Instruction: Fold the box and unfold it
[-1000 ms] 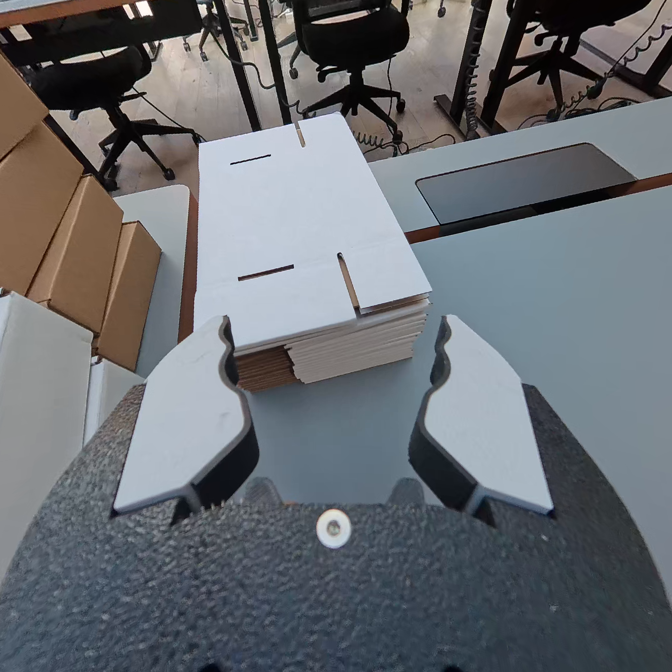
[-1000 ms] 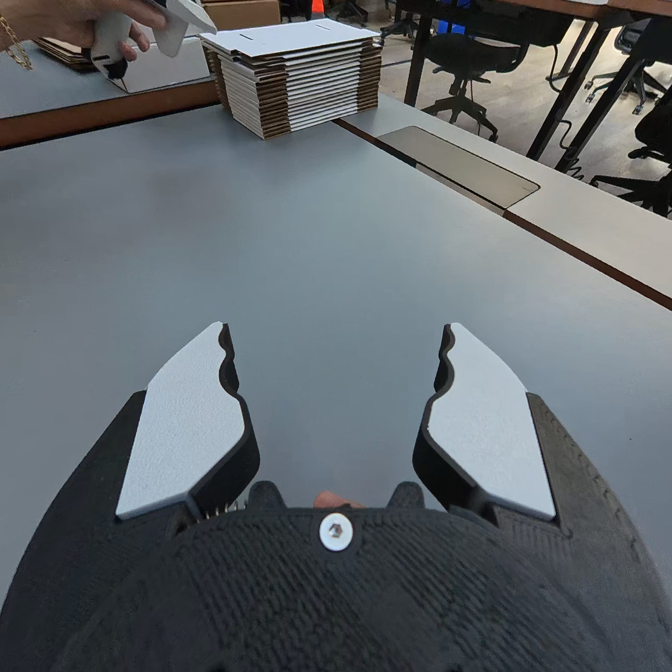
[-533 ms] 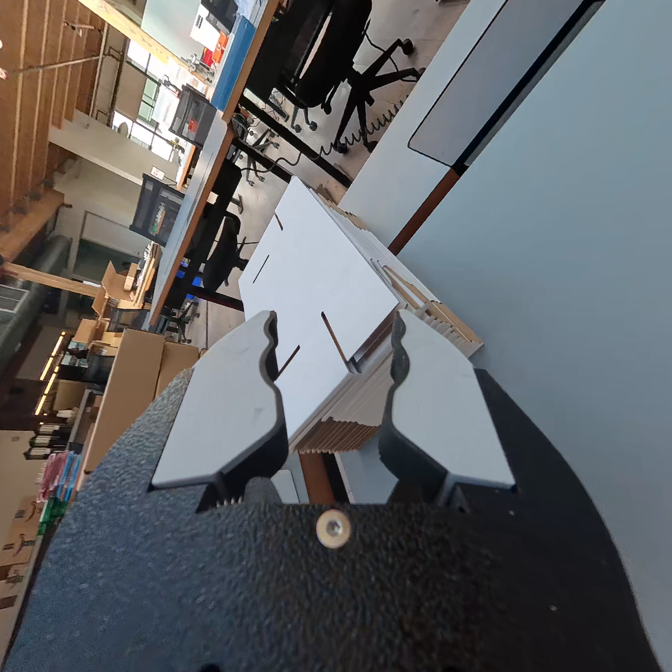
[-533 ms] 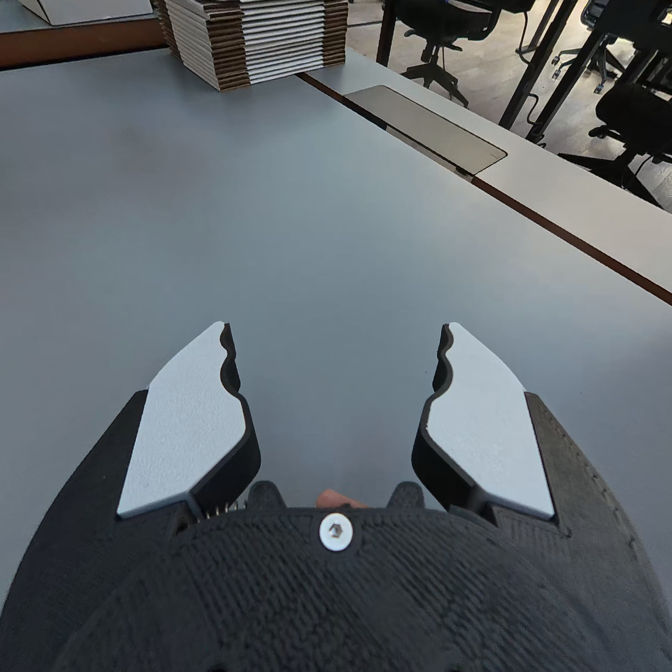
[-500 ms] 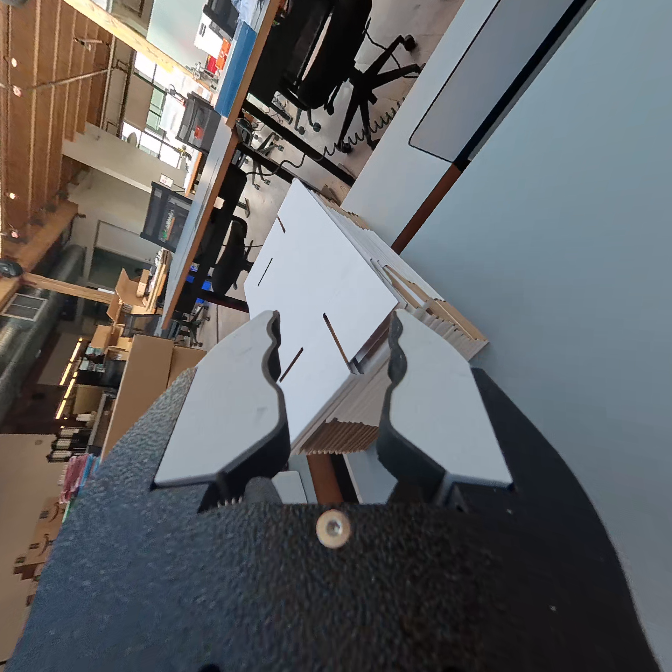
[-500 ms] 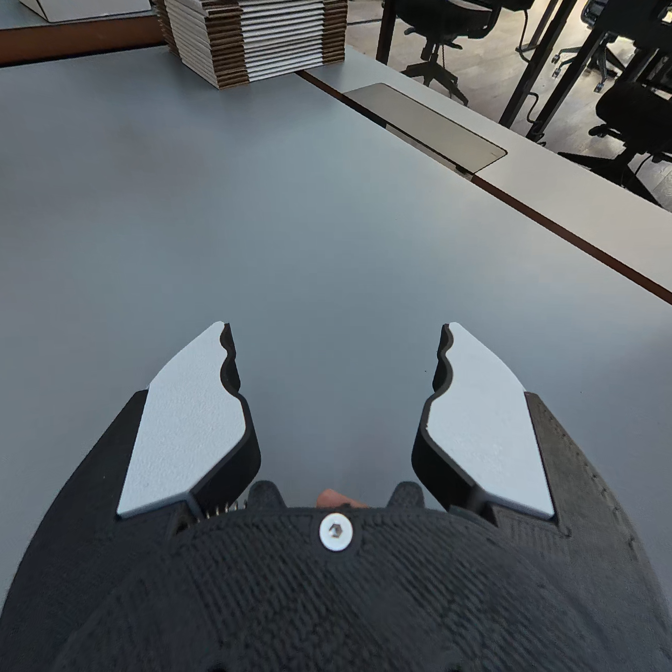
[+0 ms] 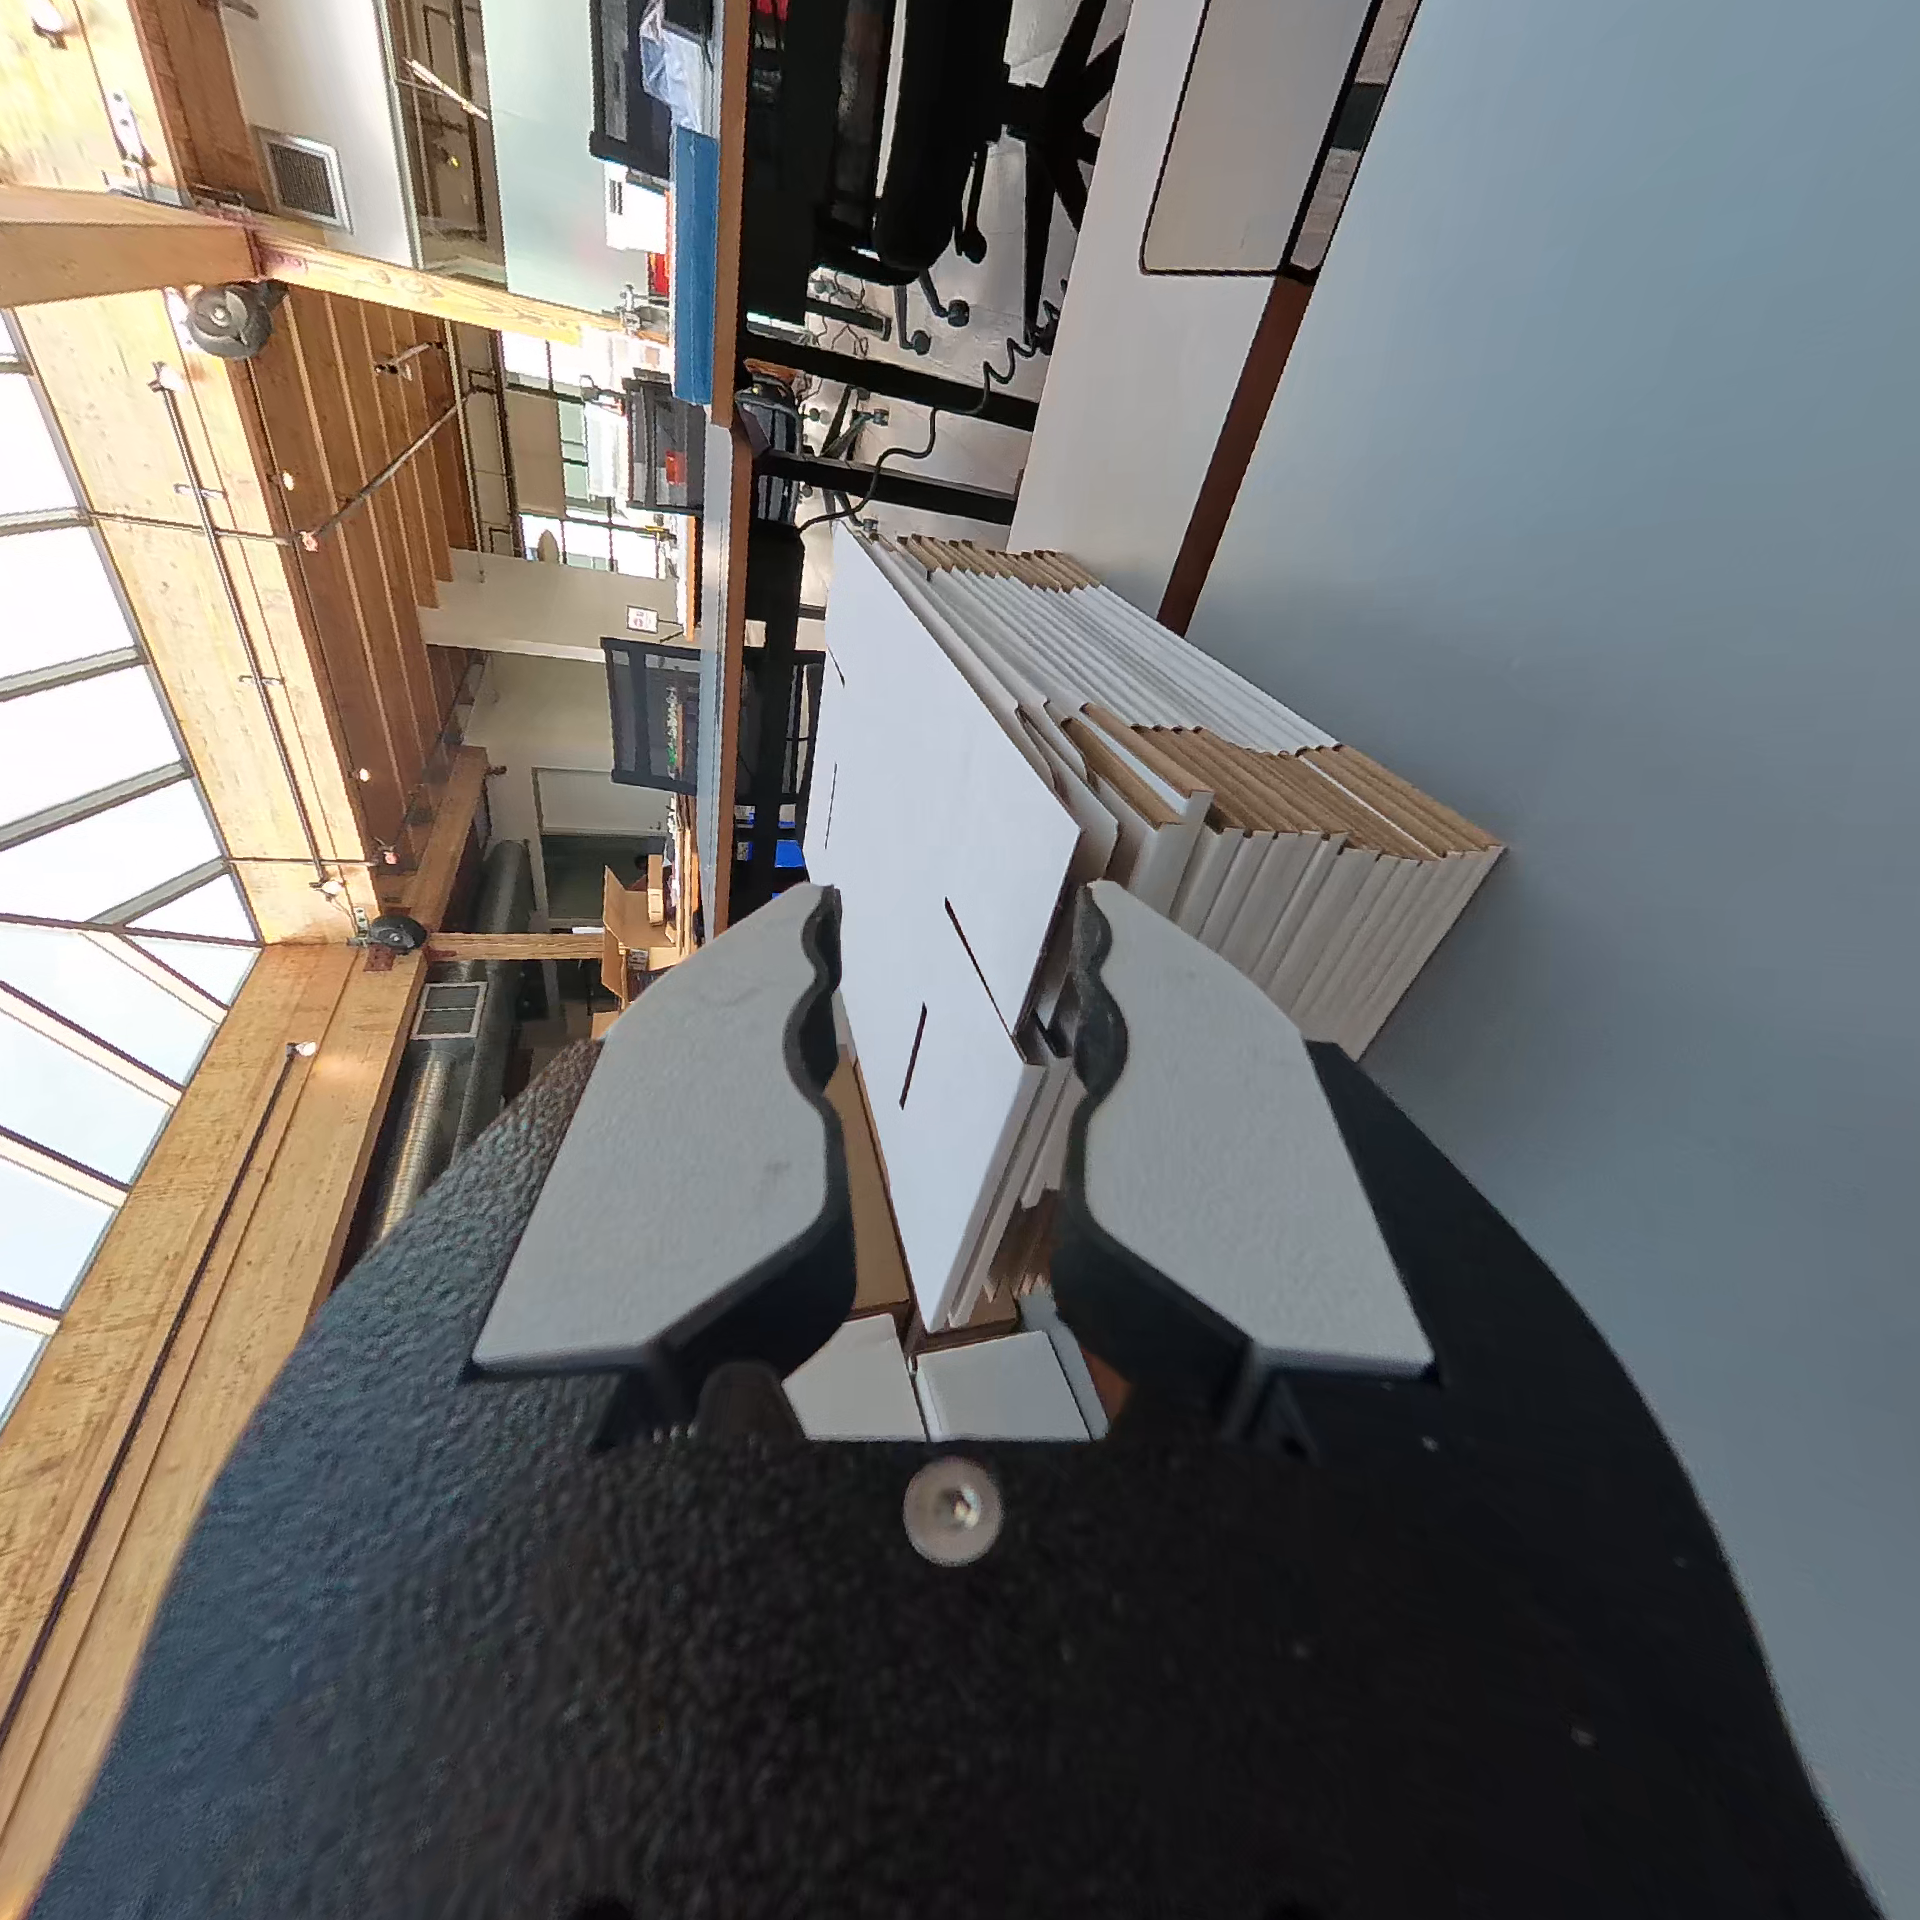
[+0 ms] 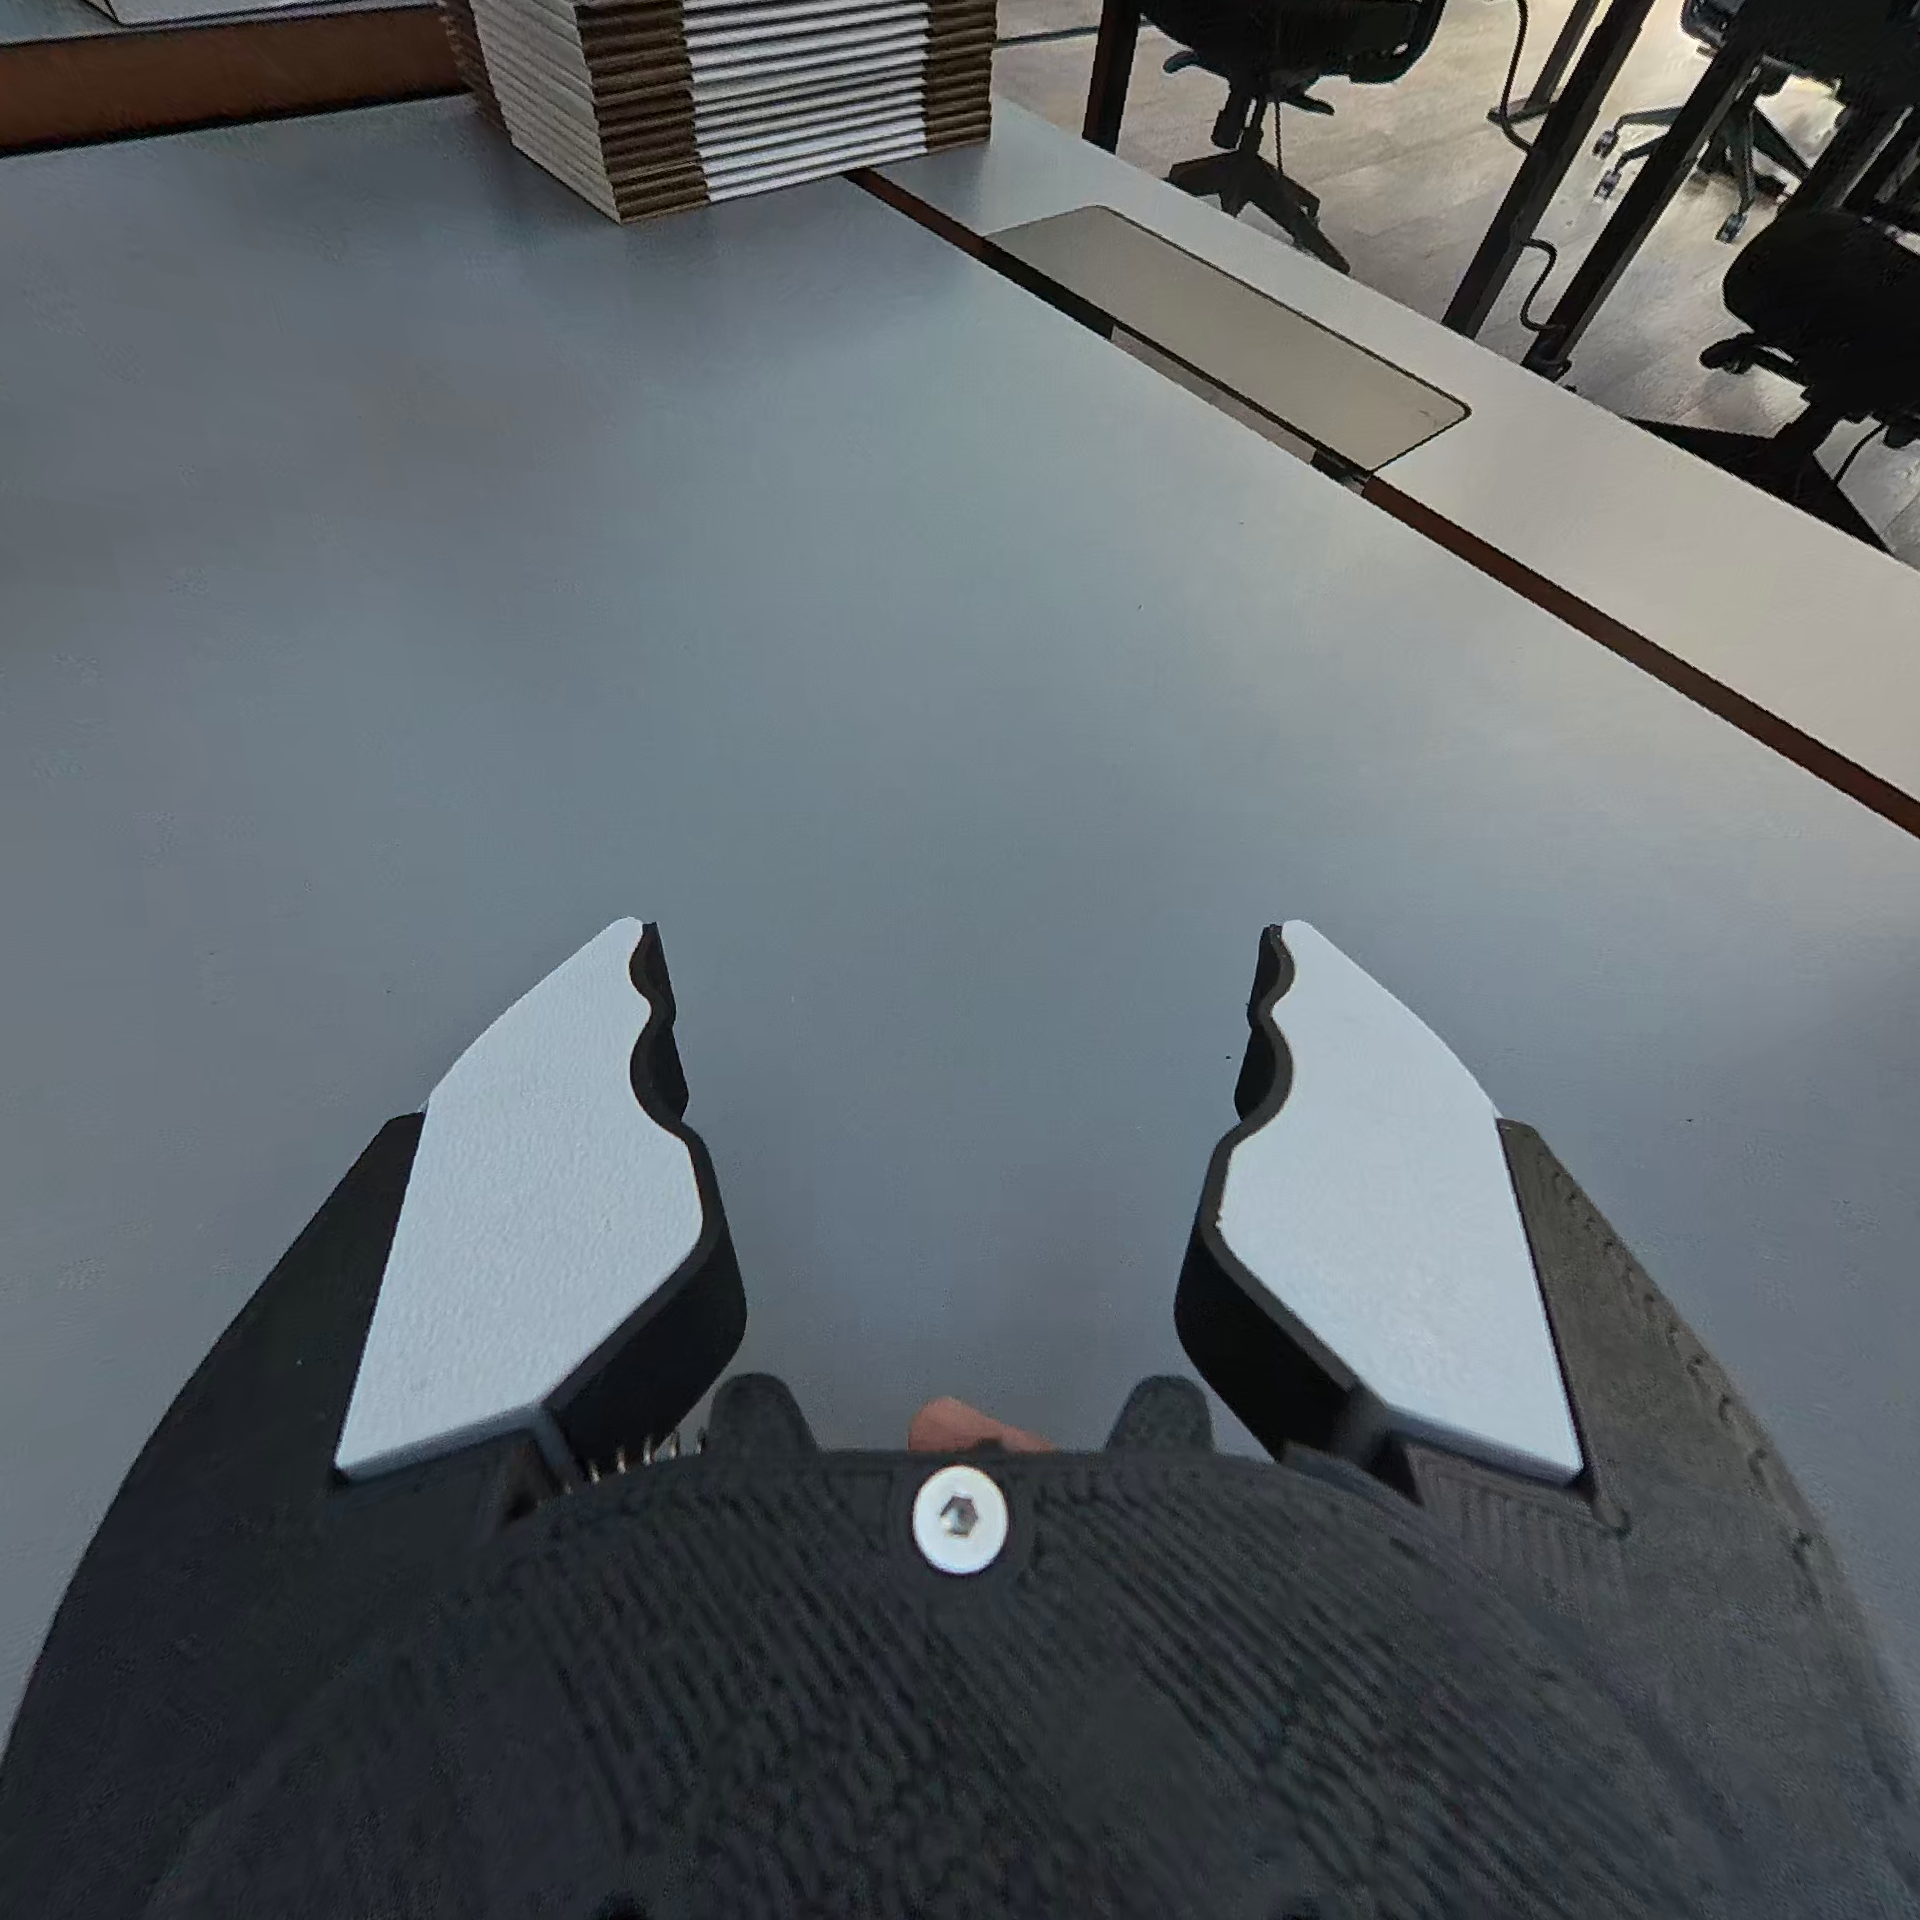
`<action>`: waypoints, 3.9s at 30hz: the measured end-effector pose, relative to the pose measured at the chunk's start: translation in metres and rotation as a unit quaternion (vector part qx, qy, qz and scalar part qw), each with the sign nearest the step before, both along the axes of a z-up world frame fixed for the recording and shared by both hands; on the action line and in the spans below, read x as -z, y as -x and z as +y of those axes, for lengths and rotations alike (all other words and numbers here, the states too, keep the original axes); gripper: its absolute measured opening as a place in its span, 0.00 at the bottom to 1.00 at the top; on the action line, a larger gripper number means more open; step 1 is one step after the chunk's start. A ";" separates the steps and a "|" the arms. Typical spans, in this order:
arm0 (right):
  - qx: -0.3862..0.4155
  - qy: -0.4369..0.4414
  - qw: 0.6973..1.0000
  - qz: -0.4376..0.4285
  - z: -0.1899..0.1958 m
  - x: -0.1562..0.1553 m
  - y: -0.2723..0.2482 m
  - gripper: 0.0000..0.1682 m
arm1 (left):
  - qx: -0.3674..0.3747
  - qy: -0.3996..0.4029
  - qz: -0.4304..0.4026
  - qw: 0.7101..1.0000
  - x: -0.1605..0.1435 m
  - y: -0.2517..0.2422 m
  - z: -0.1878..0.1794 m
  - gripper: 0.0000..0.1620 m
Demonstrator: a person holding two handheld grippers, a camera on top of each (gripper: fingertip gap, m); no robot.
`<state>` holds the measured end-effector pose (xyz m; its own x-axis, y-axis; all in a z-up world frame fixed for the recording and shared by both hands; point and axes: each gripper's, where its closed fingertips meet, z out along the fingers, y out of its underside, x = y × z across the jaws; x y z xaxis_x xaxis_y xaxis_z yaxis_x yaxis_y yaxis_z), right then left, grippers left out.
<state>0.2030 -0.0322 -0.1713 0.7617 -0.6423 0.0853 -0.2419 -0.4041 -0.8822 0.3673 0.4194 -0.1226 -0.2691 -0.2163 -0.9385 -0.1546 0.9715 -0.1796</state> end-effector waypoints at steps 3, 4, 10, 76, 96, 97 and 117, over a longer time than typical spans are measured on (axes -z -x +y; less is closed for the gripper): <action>0.001 0.002 1.000 0.000 0.000 0.000 -0.001 0.63 | -0.002 -0.014 -0.006 1.000 -0.002 -0.002 0.003 0.26; 0.001 0.001 1.000 0.000 0.000 0.000 -0.002 0.63 | -0.003 -0.017 -0.006 1.000 -0.002 -0.003 0.004 0.26; 0.000 0.000 1.000 0.000 0.002 0.000 -0.003 0.63 | 0.003 -0.048 -0.008 0.999 0.001 -0.004 0.006 0.24; 0.031 -0.011 0.995 -0.098 -0.027 -0.042 0.055 0.51 | 0.106 0.740 0.075 0.660 -0.063 0.246 -0.276 0.00; 0.012 0.029 0.997 -0.069 -0.035 -0.013 0.059 0.49 | -0.005 0.811 0.275 0.517 0.039 0.234 -0.253 0.01; 0.012 0.029 0.997 -0.071 -0.034 -0.013 0.059 0.49 | 0.003 0.810 0.270 0.520 0.034 0.234 -0.255 0.01; 0.051 0.105 0.989 -0.090 -0.045 0.001 0.033 0.42 | -0.102 0.717 0.306 0.618 0.063 0.216 -0.236 0.24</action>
<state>0.1703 -0.0776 -0.1723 0.6540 -0.6689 0.3533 -0.1373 -0.5643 -0.8141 0.1517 0.1832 -0.1856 -0.3094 -0.7950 0.5218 -0.7131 -0.1691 -0.6804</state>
